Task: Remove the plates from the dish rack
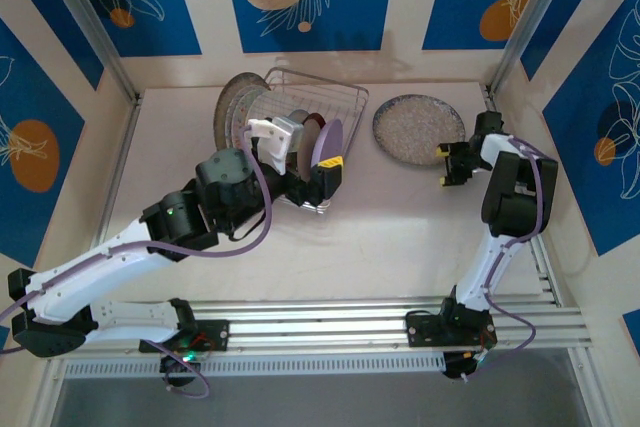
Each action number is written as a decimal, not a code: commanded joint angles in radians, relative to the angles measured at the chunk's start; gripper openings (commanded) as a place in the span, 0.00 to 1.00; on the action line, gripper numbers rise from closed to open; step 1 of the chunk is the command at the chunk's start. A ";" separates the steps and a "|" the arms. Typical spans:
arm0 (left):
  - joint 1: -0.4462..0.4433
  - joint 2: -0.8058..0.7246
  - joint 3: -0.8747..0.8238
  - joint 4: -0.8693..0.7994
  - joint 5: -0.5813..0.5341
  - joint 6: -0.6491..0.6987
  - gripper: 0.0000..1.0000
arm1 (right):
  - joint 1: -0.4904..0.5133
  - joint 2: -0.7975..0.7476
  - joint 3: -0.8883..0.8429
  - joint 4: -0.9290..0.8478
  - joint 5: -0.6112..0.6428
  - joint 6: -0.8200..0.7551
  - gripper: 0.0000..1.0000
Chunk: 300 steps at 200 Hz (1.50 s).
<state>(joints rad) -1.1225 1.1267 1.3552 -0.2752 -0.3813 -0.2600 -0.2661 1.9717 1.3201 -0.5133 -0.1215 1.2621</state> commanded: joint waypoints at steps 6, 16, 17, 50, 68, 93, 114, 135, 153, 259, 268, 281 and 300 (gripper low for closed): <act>-0.010 -0.006 0.055 -0.037 -0.028 -0.019 1.00 | -0.009 -0.116 -0.040 -0.087 0.048 0.039 0.68; -0.008 -0.005 0.064 -0.054 -0.033 -0.019 1.00 | -0.003 -0.171 -0.041 -0.111 0.066 0.040 0.68; -0.008 -0.005 0.066 -0.056 -0.034 -0.019 1.00 | -0.003 -0.177 -0.043 -0.114 0.068 0.041 0.68; 0.008 -0.005 0.126 -0.169 -0.060 -0.040 1.00 | 0.044 -0.426 -0.087 -0.186 0.142 0.085 0.72; 0.072 0.007 0.210 -0.311 -0.037 -0.082 1.00 | 0.122 -0.605 -0.108 -0.160 0.208 0.089 0.72; 0.240 0.006 0.303 -0.479 0.055 -0.131 1.00 | 0.313 -0.781 -0.057 -0.117 0.336 -0.021 0.71; 0.455 0.012 0.365 -0.603 0.189 -0.174 1.00 | 0.459 -0.891 -0.061 -0.034 0.363 -0.118 0.69; 0.677 0.066 0.412 -0.707 0.372 -0.194 1.00 | 0.574 -1.004 -0.104 0.100 0.316 -0.249 0.69; 0.839 0.150 0.443 -0.789 0.528 -0.207 1.00 | 0.648 -1.088 -0.129 0.163 0.225 -0.365 0.68; 1.104 0.449 0.446 -0.688 0.708 0.126 0.86 | 0.694 -1.287 -0.152 0.087 -0.235 -0.628 0.72; 1.106 0.455 0.447 -0.685 0.706 0.161 0.85 | 0.694 -1.285 -0.154 0.094 -0.248 -0.631 0.72; 1.107 0.466 0.441 -0.681 0.709 0.207 0.82 | 0.695 -1.283 -0.163 0.102 -0.261 -0.633 0.72; 1.125 0.486 0.424 -0.670 0.759 0.242 0.78 | 0.697 -1.284 -0.180 0.127 -0.268 -0.633 0.72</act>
<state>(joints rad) -0.0238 1.6028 1.7870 -0.9684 0.3172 -0.1257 0.4221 0.6899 1.1656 -0.4110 -0.3454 0.6621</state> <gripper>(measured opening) 0.797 0.717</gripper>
